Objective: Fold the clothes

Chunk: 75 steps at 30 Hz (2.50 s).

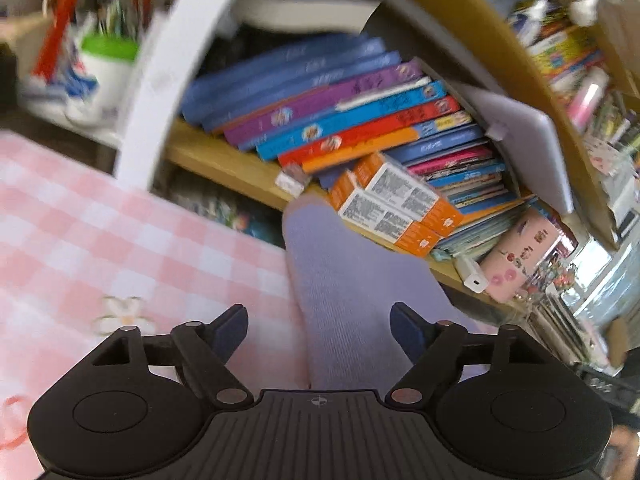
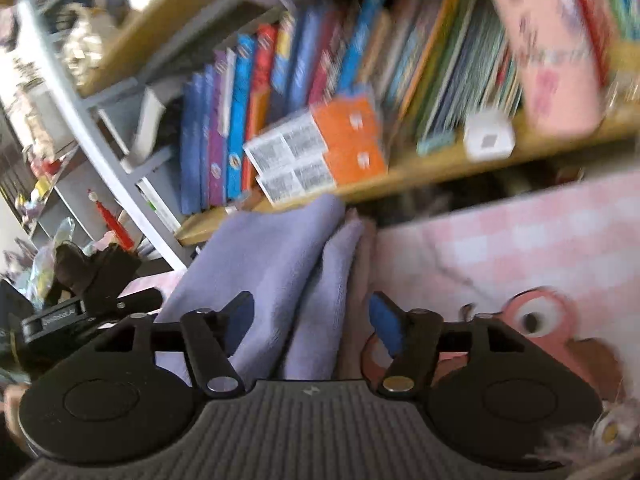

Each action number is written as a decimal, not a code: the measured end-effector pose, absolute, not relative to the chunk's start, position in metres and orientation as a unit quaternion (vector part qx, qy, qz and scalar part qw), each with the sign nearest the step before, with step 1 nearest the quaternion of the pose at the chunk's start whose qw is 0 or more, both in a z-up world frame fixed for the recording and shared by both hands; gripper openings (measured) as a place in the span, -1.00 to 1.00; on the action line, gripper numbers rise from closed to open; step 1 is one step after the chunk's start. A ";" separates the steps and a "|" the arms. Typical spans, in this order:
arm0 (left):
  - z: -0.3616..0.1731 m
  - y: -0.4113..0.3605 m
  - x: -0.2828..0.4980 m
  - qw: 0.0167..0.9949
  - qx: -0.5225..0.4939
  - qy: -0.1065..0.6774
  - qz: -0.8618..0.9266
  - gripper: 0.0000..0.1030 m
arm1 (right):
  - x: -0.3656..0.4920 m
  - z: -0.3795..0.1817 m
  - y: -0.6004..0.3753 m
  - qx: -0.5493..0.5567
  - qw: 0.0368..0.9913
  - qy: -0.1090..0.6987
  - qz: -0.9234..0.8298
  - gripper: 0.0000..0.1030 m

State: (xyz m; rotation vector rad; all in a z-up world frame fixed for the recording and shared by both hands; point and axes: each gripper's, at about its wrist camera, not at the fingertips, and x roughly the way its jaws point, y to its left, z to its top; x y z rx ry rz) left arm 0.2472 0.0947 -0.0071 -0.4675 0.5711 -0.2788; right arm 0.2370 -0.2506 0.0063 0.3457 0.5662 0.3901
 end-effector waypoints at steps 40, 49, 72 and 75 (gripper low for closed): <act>0.000 0.009 0.039 0.985 0.009 0.168 -0.025 0.93 | 0.011 -0.013 -0.199 -0.041 0.986 0.157 0.031 0.92; -0.002 0.006 0.042 0.983 0.021 0.180 0.006 0.98 | 0.006 -0.013 -0.187 -0.079 0.987 0.140 0.028 0.96; 0.000 0.000 0.039 0.984 0.044 0.170 0.005 1.00 | 0.009 -0.013 -0.194 -0.055 0.986 0.154 0.037 1.00; 0.000 0.000 0.040 0.984 0.044 0.171 0.008 1.00 | 0.010 -0.013 -0.194 -0.054 0.986 0.154 0.037 1.00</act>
